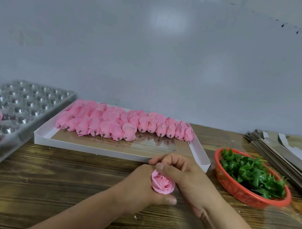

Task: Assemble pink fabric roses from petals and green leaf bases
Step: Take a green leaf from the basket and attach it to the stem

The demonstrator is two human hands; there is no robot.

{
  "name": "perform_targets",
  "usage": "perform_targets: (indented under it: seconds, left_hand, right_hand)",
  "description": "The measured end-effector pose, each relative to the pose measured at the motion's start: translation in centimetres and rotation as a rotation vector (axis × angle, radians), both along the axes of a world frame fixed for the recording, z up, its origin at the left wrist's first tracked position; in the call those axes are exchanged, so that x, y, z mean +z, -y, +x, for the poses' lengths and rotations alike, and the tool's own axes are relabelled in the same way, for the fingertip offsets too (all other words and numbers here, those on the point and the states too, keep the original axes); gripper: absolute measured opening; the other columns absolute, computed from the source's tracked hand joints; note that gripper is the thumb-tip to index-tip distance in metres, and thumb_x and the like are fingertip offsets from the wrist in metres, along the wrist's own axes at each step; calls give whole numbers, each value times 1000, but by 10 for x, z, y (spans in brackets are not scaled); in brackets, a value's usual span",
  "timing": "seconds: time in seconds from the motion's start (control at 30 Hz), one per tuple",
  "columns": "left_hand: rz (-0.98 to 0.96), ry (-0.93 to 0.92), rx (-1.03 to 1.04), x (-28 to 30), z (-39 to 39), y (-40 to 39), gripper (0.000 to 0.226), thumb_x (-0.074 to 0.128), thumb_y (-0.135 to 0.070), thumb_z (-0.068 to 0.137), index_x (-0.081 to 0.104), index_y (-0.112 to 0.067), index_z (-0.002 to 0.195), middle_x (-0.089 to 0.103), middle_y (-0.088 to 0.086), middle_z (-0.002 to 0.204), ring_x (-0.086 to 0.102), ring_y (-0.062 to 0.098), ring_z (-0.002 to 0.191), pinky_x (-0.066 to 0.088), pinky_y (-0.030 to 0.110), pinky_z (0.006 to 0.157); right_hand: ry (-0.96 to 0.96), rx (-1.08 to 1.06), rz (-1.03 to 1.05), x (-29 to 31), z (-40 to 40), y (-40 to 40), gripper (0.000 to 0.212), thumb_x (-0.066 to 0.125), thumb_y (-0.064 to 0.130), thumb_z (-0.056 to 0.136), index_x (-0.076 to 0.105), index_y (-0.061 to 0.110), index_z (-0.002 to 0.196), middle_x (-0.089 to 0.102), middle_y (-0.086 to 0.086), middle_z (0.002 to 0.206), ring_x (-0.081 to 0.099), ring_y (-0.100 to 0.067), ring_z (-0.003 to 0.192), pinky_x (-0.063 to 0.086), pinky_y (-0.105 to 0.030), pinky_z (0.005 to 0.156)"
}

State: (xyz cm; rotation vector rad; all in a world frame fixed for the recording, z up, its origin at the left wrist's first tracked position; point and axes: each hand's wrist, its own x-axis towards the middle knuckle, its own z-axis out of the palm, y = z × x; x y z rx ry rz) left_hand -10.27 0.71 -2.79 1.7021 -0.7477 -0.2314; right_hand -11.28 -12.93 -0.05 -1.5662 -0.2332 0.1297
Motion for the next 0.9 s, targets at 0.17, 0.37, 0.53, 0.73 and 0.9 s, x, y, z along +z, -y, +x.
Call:
perform_targets:
  seconds: [0.17,0.37,0.53,0.73,0.9]
  left_hand:
    - [58,-6,195,4,5,-1,20,73,-3,77,60,-16,69,64,-8,63,55,7,62,44,15,58]
    - [55,-3,283,7,3,0,33,56,2,87,55,-21,63,55,-10,61,50,-6,58,41,10,57]
    - [140,112,306,2,7,3,19,55,-8,91,61,-18,76,66,-2,79,60,3,75,48,15,66]
    - [6,38,293,-1,7,5,26,54,5,87,59,-14,70,61,-5,72,54,-10,63,44,7,61]
    - [-95,-62,280,-1,7,8,34,49,12,88,57,-12,65,57,-3,66,51,-6,57,43,7,56]
  right_hand:
    - [387,-144,-258,6,-9,-2,20,73,29,61,60,18,71,64,13,110,56,0,109,45,-21,88]
    - [913,-277,-782,-5,-11,-14,14,68,16,66,59,10,76,61,3,114,58,-12,109,48,-36,85]
    - [1133,-395,-876,-7,-8,-16,9,69,13,71,64,6,75,65,-8,106,61,-25,99,48,-39,84]
    - [1213,-398,-876,-9,-5,-18,8,68,1,75,64,1,69,67,-12,104,62,-27,91,47,-41,80]
    - [1245,-452,-844,-12,-6,-22,4,65,-3,72,65,0,71,67,-12,101,57,-21,93,49,-45,84]
